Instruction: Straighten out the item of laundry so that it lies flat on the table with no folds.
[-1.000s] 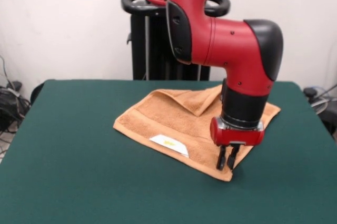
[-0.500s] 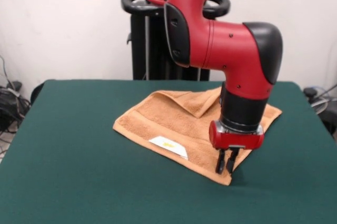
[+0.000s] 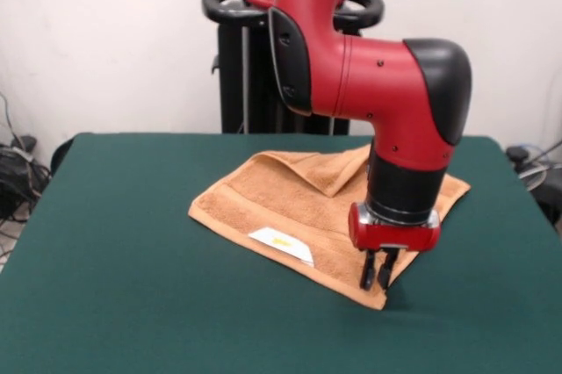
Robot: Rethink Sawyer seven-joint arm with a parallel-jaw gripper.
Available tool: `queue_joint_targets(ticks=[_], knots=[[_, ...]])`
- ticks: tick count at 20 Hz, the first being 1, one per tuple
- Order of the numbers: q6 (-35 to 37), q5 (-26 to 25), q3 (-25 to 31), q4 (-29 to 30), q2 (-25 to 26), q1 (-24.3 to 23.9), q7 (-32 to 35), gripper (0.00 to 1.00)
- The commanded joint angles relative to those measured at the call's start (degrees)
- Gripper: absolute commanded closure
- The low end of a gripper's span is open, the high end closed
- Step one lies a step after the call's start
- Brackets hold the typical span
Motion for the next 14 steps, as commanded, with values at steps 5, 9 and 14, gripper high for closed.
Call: queue_joint_targets(ticks=[5,9,14], knots=[[-4.56,11.61,6.62,-9.51,6.06,4.2,17.21,1.0],[-3.46,14.91,2.51,-12.46,7.32,7.71,17.96,1.0],[-0.44,16.53,-4.74,-14.55,8.29,11.81,17.54,1.0]])
